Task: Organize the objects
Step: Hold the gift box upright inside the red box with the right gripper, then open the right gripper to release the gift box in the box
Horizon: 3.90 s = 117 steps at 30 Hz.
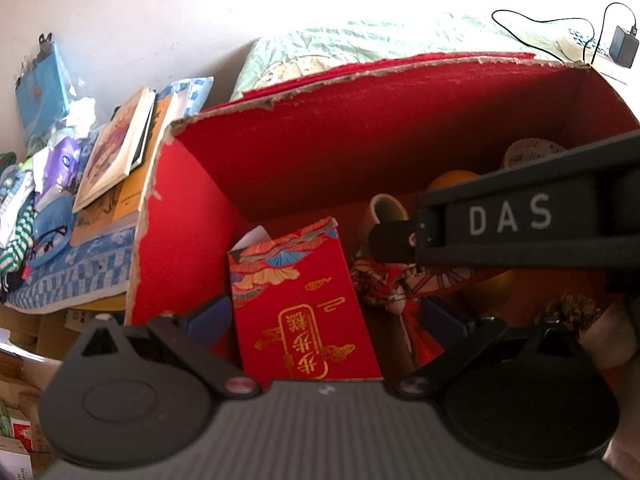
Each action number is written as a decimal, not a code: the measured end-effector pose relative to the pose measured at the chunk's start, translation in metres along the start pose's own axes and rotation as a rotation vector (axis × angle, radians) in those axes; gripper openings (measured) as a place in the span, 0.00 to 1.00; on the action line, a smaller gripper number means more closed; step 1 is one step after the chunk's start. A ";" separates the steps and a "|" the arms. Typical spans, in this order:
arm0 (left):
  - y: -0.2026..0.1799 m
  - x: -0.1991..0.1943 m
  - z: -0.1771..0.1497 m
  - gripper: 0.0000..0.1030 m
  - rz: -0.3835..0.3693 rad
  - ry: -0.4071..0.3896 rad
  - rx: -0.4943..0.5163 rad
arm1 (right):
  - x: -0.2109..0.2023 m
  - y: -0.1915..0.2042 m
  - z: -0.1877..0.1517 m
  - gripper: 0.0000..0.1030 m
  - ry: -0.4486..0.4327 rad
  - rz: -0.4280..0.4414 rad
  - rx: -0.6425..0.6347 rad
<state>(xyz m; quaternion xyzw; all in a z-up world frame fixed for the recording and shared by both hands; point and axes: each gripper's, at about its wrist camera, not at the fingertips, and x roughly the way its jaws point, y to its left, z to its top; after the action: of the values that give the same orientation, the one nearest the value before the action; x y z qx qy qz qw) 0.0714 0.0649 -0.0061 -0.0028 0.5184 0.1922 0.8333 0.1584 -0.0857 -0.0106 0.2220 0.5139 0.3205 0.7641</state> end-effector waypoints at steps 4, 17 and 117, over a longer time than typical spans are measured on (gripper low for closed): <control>0.000 0.000 0.000 0.98 0.000 -0.001 -0.001 | 0.000 0.000 0.000 0.26 0.000 0.000 0.000; 0.000 -0.001 0.001 0.98 0.007 -0.006 -0.005 | 0.001 0.001 0.000 0.26 0.000 -0.001 -0.001; -0.001 -0.045 0.001 0.98 0.013 -0.084 -0.078 | -0.089 0.004 -0.002 0.28 -0.295 -0.291 -0.203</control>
<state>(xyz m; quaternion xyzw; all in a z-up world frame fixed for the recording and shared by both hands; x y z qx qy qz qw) 0.0554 0.0498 0.0331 -0.0237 0.4753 0.2177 0.8522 0.1319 -0.1465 0.0487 0.1122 0.3885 0.2212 0.8875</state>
